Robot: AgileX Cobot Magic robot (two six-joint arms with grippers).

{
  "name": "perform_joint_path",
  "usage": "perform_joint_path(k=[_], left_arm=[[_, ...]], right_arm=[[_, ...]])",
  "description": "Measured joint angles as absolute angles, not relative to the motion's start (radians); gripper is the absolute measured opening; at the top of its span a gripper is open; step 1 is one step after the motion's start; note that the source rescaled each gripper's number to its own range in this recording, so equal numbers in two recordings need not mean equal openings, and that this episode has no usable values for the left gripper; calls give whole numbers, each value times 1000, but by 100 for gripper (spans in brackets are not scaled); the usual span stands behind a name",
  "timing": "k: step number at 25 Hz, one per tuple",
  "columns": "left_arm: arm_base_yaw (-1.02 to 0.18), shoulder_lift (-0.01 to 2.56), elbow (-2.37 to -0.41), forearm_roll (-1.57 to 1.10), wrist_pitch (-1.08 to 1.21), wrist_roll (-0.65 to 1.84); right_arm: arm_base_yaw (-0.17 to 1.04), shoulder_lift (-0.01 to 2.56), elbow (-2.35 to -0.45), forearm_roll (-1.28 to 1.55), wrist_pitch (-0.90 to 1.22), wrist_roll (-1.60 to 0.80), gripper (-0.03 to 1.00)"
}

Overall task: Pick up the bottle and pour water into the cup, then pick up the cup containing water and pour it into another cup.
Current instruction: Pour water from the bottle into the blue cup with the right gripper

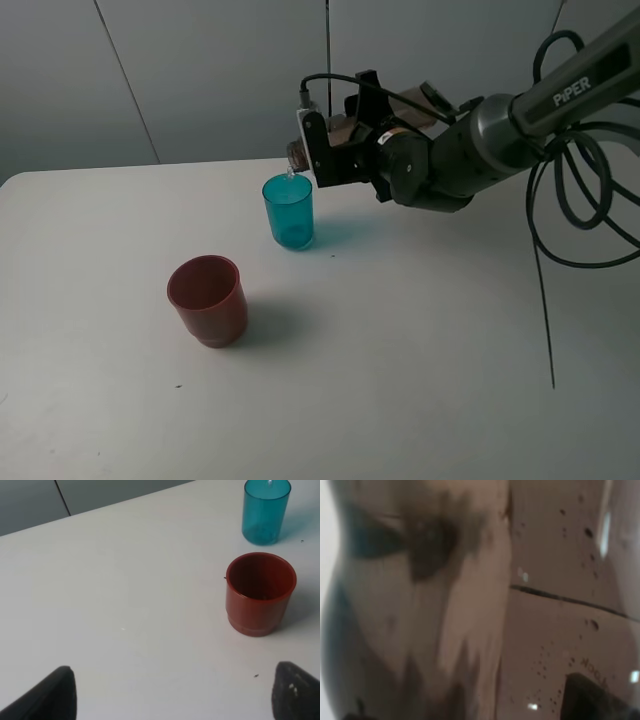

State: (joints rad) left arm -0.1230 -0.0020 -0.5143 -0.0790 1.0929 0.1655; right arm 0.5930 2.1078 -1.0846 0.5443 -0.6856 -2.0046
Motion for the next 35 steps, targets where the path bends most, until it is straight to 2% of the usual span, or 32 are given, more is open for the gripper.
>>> perform_joint_path(k=[10,35], left_arm=[[-123,-2,-514,-79,1093,166],[-123,-2,-514,-79,1093,166]], right_arm=[[593,2108,-1150,538,-691,-2051,1],[580,2108,-1152,564,-694,-2088,1]])
